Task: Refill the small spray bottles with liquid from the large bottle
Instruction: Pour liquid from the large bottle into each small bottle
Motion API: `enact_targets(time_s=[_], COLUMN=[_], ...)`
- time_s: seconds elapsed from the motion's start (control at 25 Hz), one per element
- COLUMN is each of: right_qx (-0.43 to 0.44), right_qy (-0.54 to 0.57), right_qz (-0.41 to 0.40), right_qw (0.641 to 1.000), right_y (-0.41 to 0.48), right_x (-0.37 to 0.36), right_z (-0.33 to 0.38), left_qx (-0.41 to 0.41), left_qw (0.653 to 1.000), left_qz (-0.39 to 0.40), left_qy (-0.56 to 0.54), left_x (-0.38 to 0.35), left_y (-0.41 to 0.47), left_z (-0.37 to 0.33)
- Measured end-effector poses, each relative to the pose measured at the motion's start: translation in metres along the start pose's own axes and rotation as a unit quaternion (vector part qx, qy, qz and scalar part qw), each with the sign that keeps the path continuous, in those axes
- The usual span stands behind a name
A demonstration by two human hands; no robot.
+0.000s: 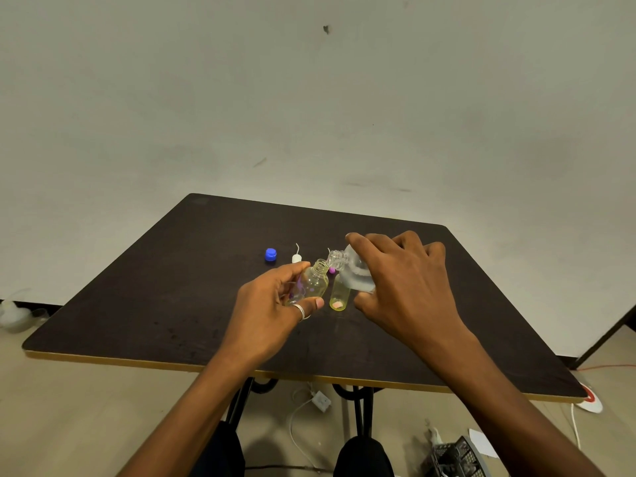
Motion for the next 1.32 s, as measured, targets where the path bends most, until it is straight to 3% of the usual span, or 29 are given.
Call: enact_targets(time_s=[1.32], right_qx=[0.012], right_qy=[-0.007], right_qz=[-0.007], right_qw=[1.0], right_y=[0.0014], right_x=[0.0032], right_z=[0.0019], left_qx=[0.0], left_qw=[1.0], left_qz=[-0.002], left_qy=[-0.008], left_x=[0.0009], left_y=[-0.0007], left_z=[-0.0003])
Point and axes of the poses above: each hand's wrist, its own y-axis towards the middle knuckle, its own x-axis out of the back of the hand, z = x × y, the point moved 3 cm from there along y, towards the middle knuckle, and after that the axes turned 7 degrees about y, right-handed, at the moved point
